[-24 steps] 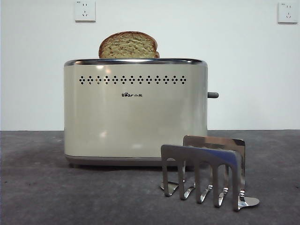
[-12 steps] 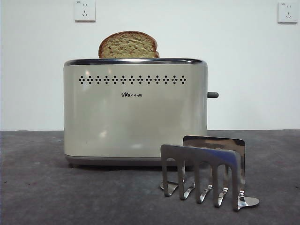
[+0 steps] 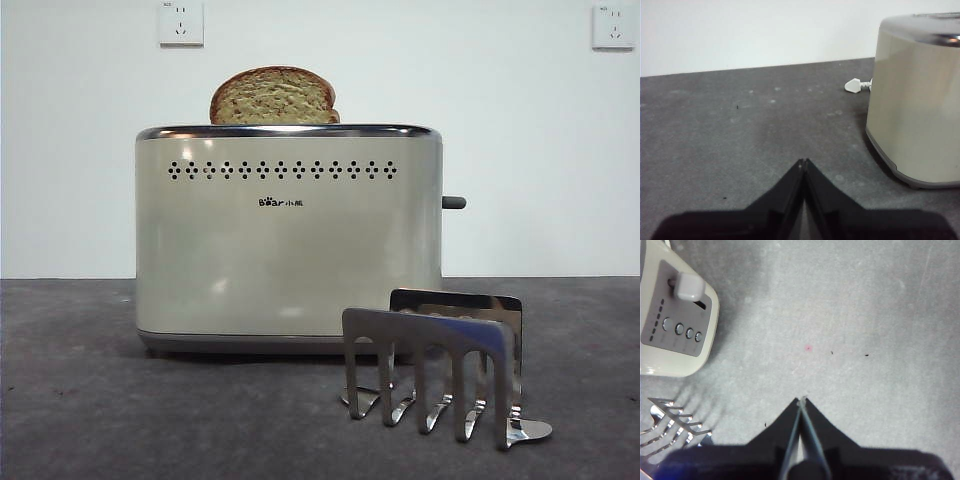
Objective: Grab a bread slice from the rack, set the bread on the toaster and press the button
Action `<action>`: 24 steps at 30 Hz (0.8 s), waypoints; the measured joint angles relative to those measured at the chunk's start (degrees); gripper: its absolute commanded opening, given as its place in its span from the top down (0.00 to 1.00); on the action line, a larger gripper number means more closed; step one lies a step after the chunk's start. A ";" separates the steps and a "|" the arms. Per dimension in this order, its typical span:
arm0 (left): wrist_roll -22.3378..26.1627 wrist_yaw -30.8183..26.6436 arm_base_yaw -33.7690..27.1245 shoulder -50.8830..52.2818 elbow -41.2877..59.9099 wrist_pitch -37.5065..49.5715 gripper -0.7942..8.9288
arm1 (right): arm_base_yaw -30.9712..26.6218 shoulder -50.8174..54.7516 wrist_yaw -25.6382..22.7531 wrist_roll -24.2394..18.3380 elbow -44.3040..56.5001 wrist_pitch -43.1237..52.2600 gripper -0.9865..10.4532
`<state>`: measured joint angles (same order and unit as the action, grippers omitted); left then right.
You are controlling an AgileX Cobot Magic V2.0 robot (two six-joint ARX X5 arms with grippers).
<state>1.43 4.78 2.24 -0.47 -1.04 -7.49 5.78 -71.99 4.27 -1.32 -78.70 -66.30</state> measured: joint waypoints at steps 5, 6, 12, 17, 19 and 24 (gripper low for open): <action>0.00 0.00 -0.22 0.11 0.00 -0.81 0.92 | 0.00 -0.02 -0.02 0.00 0.00 0.02 0.91; 0.00 0.02 -0.22 0.09 0.00 -1.01 0.92 | 0.00 -0.02 0.00 0.00 0.00 0.02 0.91; 0.00 0.02 -0.22 -0.66 0.00 -1.03 0.92 | 0.00 -0.02 -0.02 0.00 0.00 0.02 0.91; 0.00 0.02 -0.22 -1.40 0.00 -1.03 0.92 | 0.00 -0.02 -0.02 0.00 0.00 0.02 0.91; 0.00 0.00 -0.22 -1.73 0.00 -1.03 0.92 | 0.02 -0.02 -0.09 -0.02 0.00 0.04 0.91; 0.00 0.00 -0.22 -2.67 0.00 -1.03 0.92 | 0.15 0.20 -2.73 -0.02 0.00 0.26 0.91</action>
<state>1.43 4.78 2.02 -3.14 -1.04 -8.51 5.93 -71.79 1.54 -1.34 -78.70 -66.04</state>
